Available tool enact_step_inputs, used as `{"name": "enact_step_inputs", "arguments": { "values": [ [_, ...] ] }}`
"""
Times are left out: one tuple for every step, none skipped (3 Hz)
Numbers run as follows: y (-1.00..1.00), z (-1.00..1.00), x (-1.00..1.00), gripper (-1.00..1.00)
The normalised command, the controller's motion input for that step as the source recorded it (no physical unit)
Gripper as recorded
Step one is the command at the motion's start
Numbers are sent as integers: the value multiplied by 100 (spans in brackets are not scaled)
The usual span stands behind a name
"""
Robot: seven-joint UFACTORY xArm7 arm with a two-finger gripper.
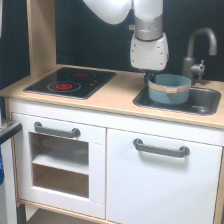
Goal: Place the pot in the sink
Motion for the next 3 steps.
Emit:
{"name": "enact_step_inputs", "arguments": {
  "values": [
    [14, -33, 6, -22],
    [12, -32, 6, -12],
    [11, -29, 5, -1]
  ]
}}
